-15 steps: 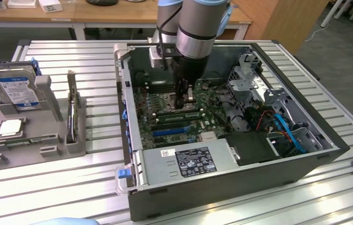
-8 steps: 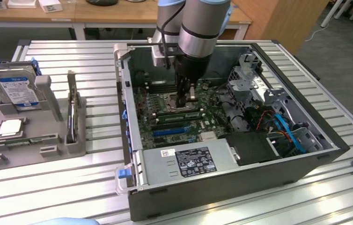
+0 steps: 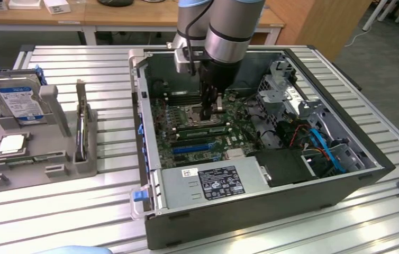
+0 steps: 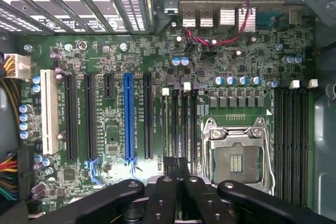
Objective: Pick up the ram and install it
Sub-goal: 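Press down the ram until it locks into place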
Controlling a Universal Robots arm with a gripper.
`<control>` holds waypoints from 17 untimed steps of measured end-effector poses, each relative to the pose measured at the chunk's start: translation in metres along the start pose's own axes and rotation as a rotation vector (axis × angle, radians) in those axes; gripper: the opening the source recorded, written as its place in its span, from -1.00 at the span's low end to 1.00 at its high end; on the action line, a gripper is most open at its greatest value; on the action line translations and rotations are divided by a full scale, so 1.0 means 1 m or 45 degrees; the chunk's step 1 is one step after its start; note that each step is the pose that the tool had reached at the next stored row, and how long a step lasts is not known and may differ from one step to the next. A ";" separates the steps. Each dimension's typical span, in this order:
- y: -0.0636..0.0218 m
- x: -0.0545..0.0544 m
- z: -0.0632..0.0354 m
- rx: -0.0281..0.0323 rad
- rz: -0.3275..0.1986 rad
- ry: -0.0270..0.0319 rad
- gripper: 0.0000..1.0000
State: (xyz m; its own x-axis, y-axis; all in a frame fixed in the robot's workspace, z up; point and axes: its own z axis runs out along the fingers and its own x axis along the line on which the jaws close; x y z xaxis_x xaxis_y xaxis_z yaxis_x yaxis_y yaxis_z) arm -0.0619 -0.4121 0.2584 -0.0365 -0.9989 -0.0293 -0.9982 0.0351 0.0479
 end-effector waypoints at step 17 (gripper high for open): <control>-0.0026 0.000 -0.0103 -0.0079 0.011 -0.0189 -0.80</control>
State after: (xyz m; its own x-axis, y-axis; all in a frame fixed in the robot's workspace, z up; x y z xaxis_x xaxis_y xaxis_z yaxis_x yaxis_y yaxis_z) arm -0.0587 -0.4121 0.2686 -0.0462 -0.9980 -0.0437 -0.9976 0.0438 0.0544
